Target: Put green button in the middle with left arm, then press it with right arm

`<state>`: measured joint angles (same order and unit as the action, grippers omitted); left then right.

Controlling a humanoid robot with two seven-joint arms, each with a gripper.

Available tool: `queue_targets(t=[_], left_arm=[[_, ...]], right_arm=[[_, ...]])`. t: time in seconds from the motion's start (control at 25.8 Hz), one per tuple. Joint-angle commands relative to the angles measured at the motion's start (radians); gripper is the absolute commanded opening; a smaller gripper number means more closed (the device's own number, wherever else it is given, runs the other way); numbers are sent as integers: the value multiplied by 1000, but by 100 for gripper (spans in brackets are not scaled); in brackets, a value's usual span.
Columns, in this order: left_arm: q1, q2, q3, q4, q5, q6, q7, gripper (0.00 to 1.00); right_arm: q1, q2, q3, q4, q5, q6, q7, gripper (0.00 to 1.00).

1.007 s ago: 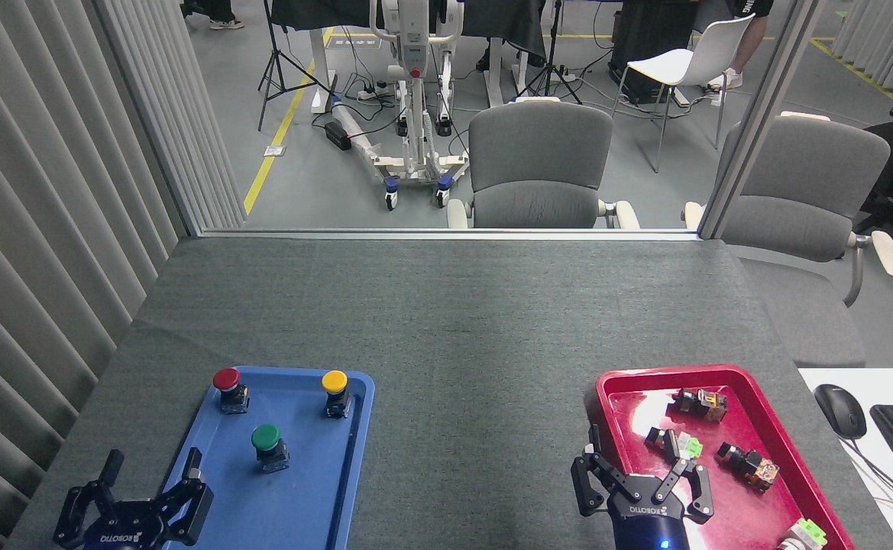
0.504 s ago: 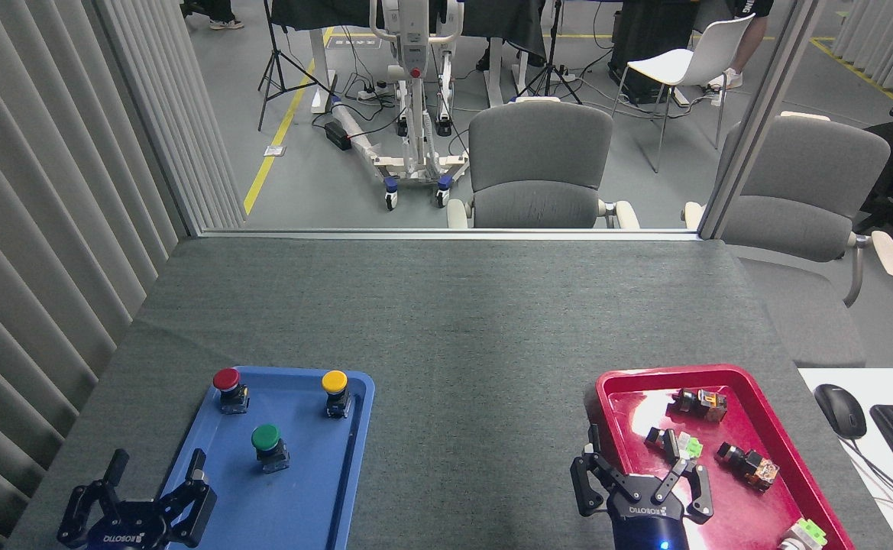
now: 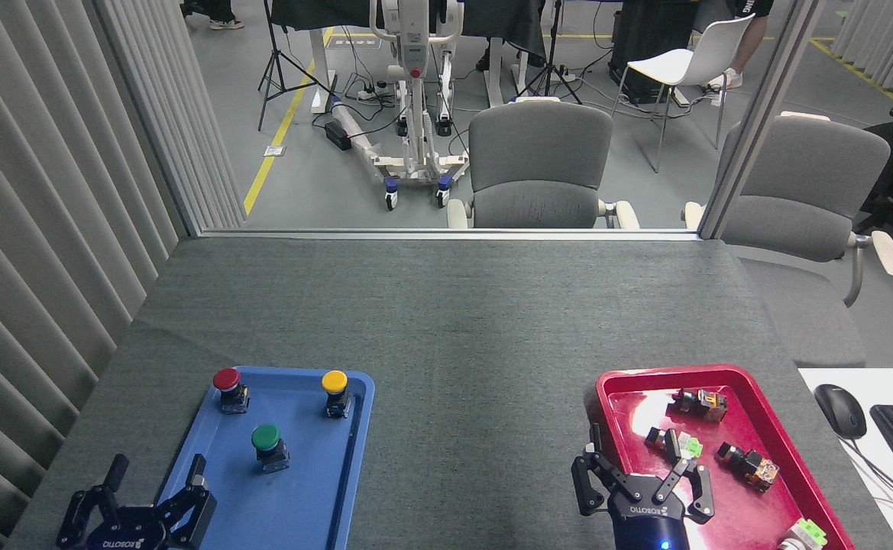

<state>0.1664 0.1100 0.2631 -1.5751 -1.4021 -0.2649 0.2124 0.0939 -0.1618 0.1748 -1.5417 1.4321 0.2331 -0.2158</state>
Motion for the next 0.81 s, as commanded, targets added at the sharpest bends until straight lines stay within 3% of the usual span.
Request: queue_targets(t=[0.0, 0.15, 0.27, 0.43, 0.77], left_arm=[[-2, -3, 1, 0, 0, 1, -4, 100], [-10, -3, -7, 6, -2, 1, -8, 100], [-38, -1, -96, 43, -25, 3, -10, 100], [-102, -15, -196, 161, -110, 16, -5, 100], [-215, -39, -226, 380, -104, 15, -10, 100]], right_arm=[[1, 1, 0, 0, 1, -1, 7, 100], [1, 2, 0, 2, 1, 0, 10, 100], [1, 2, 0, 2, 1, 0, 10, 100], [1, 1, 0, 2, 1, -4, 9, 100], [3, 2, 0, 2, 1, -8, 7, 100]])
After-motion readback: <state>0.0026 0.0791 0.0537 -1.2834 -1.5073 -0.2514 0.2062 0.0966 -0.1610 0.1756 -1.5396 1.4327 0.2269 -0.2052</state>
